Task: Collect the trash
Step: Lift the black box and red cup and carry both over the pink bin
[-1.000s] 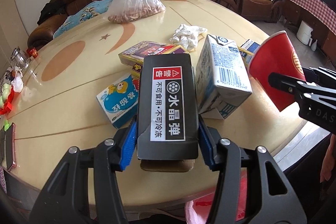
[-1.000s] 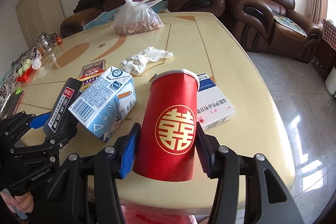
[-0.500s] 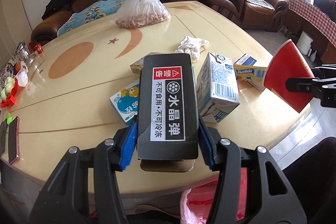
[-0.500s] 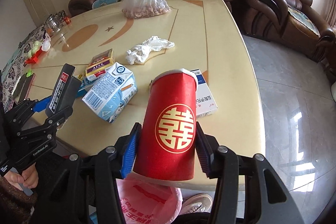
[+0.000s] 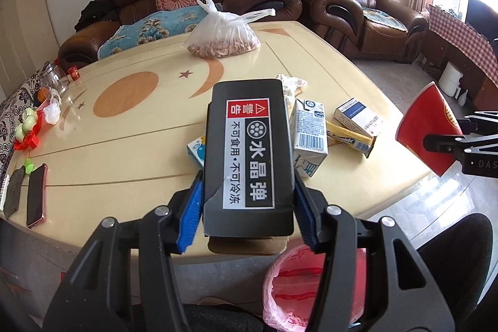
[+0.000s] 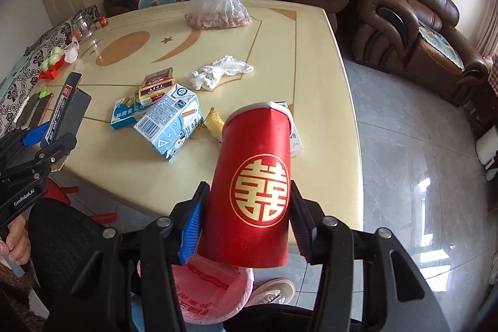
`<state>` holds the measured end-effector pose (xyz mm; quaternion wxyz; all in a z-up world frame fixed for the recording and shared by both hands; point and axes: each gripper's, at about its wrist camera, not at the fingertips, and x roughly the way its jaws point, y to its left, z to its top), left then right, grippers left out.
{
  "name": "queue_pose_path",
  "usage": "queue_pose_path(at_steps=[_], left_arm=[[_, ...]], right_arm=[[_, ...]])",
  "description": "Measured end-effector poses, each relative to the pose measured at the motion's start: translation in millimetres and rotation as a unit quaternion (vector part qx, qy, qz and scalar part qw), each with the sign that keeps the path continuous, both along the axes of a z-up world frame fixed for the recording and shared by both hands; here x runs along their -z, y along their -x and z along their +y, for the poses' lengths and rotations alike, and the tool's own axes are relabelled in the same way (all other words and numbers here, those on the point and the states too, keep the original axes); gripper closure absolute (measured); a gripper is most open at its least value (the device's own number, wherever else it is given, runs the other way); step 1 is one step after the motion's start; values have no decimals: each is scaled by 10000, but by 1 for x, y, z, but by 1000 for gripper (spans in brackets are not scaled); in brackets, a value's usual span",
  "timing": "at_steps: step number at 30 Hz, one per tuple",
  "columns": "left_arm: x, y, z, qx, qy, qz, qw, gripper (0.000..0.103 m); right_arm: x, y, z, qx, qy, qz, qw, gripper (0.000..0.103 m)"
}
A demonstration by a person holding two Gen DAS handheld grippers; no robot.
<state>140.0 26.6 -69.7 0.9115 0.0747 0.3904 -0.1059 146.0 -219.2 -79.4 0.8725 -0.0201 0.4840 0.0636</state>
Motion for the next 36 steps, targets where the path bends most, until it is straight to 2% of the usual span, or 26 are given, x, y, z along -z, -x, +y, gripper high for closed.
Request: queue_pose_path(at_steps=[20,36], left_arm=[[-38,93,-4,198,-33,-482,9986,51],[-30,146,-8,495,127,-374,9980,50]], right_arm=[[-39,97,20,-283,-22,-457,9986,54],[-41,153,48,-576,-4,-552,9968,54]])
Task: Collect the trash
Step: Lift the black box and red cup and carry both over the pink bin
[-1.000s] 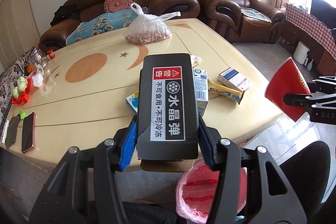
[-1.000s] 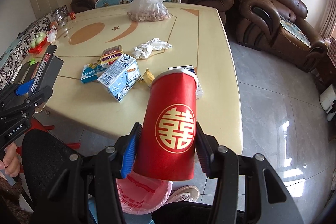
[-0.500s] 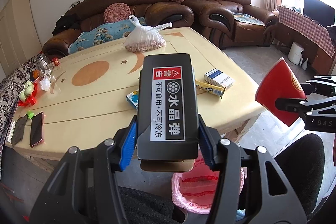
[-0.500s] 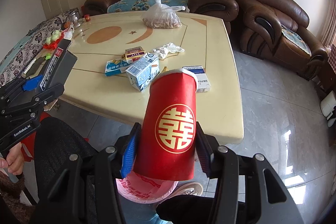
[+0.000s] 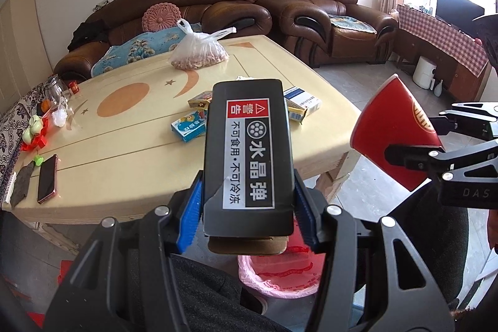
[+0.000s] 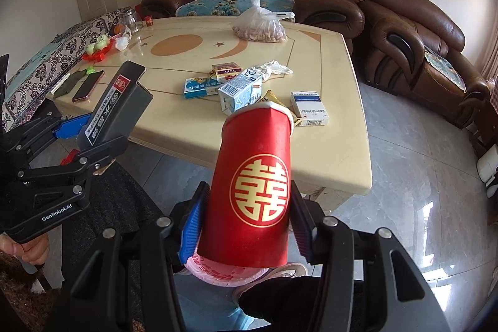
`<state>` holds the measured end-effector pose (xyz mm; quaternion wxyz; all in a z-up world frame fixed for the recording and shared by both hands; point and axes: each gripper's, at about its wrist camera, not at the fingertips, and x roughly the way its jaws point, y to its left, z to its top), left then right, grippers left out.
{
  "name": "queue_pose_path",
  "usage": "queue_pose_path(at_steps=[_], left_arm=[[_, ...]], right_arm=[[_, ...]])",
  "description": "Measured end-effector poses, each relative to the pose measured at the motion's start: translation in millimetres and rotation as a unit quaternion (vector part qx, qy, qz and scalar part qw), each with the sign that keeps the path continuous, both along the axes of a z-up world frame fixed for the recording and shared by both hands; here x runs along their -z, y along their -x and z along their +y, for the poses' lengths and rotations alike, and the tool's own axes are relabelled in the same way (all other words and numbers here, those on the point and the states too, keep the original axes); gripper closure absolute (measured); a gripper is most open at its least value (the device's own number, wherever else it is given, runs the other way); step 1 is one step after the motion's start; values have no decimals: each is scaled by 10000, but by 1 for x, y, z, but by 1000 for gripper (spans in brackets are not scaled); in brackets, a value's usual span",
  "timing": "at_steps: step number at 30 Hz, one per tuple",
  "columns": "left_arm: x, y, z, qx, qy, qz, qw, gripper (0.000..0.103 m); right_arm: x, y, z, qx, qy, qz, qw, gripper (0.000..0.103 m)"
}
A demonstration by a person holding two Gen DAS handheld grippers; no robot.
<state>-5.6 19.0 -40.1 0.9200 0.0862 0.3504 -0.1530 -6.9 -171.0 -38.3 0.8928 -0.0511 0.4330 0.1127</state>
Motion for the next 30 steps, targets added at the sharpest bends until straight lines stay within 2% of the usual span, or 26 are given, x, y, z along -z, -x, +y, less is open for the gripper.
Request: queue_pose_path(at_steps=[8,15,30], left_arm=[[20,15,-1,112,67,271,9995,51],[44,13,-7,88,87,589,9982,51],[100,-8,-18,172,-70,1269,9917,51]], right_arm=[[18,15,14,-141,-49,110,9998,54],[35,18,21,-176,-29,207,9996,54],[86,-4,19,-6,-52,653,9979,54]])
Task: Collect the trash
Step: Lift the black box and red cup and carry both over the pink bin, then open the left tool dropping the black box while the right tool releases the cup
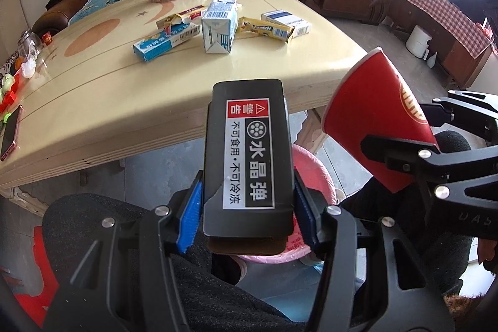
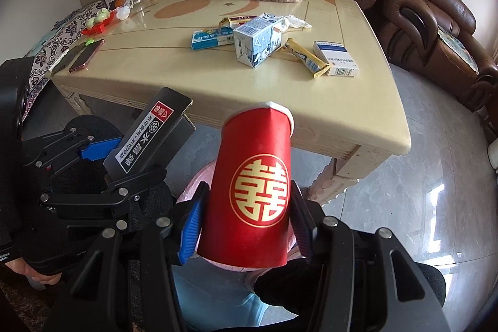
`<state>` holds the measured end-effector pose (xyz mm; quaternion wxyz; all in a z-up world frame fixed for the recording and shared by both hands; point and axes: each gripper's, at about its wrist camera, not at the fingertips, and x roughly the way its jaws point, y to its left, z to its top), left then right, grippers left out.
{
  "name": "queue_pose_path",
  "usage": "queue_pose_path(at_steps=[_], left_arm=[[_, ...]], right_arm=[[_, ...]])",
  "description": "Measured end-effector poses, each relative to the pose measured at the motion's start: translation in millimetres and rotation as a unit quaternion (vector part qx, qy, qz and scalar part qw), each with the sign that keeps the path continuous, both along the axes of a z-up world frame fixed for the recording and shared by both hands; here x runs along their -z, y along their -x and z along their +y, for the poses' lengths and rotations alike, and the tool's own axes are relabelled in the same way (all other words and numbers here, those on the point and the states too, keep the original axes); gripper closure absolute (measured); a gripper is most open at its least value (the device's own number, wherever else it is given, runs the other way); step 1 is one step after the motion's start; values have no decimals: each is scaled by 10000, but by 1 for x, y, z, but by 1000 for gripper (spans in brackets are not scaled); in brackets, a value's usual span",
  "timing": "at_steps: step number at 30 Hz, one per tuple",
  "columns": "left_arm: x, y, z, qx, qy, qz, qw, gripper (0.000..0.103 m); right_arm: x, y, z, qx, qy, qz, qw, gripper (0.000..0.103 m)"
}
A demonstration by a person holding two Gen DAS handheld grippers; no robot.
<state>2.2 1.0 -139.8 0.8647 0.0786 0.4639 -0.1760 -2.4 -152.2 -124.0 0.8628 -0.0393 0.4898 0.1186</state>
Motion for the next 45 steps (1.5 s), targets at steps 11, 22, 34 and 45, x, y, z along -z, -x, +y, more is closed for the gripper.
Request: queue_pose_path(at_steps=[11,22,34,45], left_arm=[[55,-23,-5,10,14,794,9968,51],[109,-46,-10,-52,-54,1487,9888,51],[167,-73,-13,-112,-81,2347,9720,51],[220,-94,-14,-329,-174,3208,9464,51]], right_arm=[[56,-23,-2,208,-93,465,9987,53],[110,-49,-9,526,-225,903,9943,53],[180,-72,-14,689,-282,1552,9851,53],[227,-89,-18,720,-252,2017,9765,53]])
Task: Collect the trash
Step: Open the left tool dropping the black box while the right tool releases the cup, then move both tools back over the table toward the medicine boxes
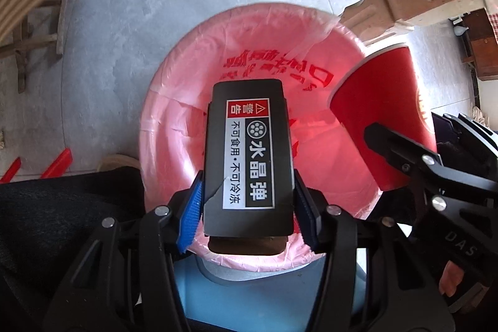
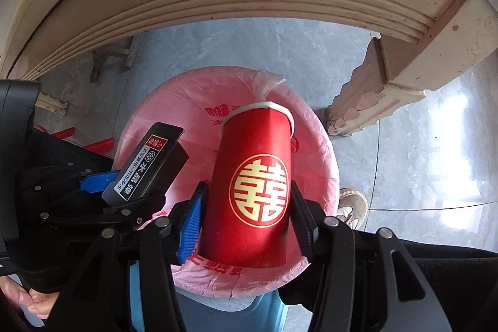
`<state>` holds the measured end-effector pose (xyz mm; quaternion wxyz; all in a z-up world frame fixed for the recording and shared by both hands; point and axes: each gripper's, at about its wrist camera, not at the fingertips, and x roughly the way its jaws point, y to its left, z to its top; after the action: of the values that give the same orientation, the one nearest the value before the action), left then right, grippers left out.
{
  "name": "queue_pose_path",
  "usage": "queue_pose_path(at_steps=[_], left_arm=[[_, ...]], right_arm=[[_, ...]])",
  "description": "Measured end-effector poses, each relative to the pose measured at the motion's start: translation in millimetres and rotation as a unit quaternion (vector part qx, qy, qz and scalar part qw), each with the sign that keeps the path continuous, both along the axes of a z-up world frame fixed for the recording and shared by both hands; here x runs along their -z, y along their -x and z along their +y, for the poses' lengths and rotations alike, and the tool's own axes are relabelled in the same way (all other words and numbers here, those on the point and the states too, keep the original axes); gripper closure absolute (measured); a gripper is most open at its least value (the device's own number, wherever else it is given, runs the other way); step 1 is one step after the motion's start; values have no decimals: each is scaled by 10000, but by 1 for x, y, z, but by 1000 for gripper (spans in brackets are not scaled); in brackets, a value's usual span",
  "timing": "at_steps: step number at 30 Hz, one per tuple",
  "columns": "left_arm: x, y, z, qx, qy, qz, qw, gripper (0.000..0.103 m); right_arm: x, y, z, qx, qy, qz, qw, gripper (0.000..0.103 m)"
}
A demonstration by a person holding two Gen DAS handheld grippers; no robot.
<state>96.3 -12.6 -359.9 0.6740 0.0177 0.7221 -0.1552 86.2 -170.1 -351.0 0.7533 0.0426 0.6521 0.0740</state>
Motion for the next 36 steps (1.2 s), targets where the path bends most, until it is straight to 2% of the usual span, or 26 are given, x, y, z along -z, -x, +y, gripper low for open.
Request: queue_pose_path(at_steps=[6,9,11,12,13,16,25,31,36], left_arm=[[22,-6,4,-88,-183,342,9992,51],[25,-7,3,-44,-301,368,9989,50],[27,-7,3,-25,-400,358,9986,42],[27,-7,3,-26,-472,351,9983,33],[29,-9,6,-30,-535,329,9980,32],[28,-10,7,-34,-535,322,9980,31],[19,-9,9,-96,-514,234,9984,31],[-6,-2,8,-40,-726,-206,9971,31],[-63,10,14,184,-745,-753,9942,31]], right_arm=[[17,-5,2,-52,-121,209,9997,51],[20,-5,3,-92,-191,304,9993,48],[21,-4,3,-106,-188,353,9991,44],[21,-4,3,-91,-164,342,9992,40],[21,-4,3,-82,-151,328,9993,37],[21,-4,3,-49,-144,321,9994,31],[9,-3,-1,-91,-178,248,9995,30],[-17,5,2,-170,-209,-53,9996,30],[-67,16,0,-265,-511,-482,9972,29]])
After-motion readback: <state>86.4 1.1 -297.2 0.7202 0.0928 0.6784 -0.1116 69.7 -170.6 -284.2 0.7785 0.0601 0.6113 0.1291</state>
